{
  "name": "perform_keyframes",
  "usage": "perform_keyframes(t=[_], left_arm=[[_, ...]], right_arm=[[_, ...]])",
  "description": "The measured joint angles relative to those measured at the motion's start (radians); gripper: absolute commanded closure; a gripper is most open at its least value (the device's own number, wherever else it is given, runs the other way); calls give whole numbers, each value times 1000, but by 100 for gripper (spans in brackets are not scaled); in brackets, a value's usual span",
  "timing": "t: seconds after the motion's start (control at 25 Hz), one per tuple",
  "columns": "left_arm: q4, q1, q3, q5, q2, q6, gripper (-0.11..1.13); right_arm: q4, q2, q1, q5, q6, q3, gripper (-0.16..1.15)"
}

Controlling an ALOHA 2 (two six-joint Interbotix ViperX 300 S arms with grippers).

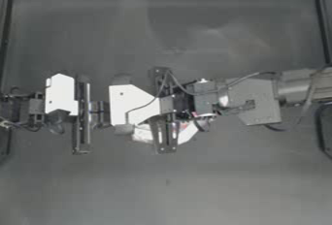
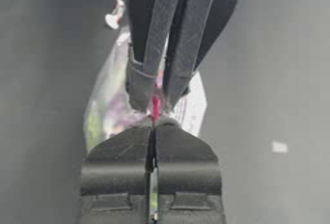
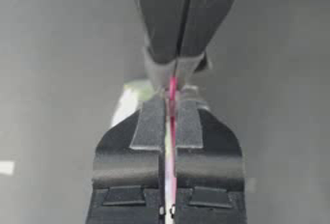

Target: Put candy in bag

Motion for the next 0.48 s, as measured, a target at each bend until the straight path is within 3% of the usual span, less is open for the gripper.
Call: perform_keyframes(t=[0.48], left_arm=[[0, 0, -8, -2, 0, 18, 99]], right_arm=[[-26, -52, 2, 11, 66, 84, 93]])
